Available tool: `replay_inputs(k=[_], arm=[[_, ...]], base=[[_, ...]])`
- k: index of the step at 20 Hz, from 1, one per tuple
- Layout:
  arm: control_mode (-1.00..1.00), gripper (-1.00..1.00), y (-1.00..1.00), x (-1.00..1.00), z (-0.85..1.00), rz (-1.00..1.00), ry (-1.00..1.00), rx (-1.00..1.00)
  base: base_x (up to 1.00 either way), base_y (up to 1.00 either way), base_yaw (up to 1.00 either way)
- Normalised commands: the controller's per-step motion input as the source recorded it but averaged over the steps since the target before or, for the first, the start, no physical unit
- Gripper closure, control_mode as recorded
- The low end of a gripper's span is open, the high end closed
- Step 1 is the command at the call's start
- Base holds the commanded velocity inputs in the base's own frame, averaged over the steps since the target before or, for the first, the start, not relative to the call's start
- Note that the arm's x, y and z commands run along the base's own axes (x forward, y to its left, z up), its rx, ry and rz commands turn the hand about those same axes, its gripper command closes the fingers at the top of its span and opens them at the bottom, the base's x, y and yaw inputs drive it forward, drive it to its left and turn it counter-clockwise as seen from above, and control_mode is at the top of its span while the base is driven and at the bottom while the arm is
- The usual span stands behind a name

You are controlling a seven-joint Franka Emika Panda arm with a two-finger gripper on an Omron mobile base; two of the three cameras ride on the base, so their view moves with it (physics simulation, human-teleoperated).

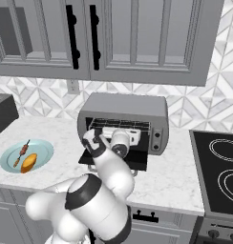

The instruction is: Pick up the kebab skewer and baguette bread, and place them inside the toaster oven. Close the toaster oven door and start by setting the timer.

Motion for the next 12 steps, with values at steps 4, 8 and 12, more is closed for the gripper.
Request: replay_inputs(k=[4, 8, 12], arm=[[-1.0, -1.0, 0.0, 0.16, 0.0, 0.0, 0.0, 0.0], [-1.0, -1.0, 0.0, 0.23, 0.0, 0.0, 0.0, 0.0], [-1.0, -1.0, 0.0, 0.22, 0.0, 0.0, 0.0, 0.0]], base=[[0.0, 0.0, 0.0], [0.0, 0.0, 0.0], [0.0, 0.0, 0.0]])
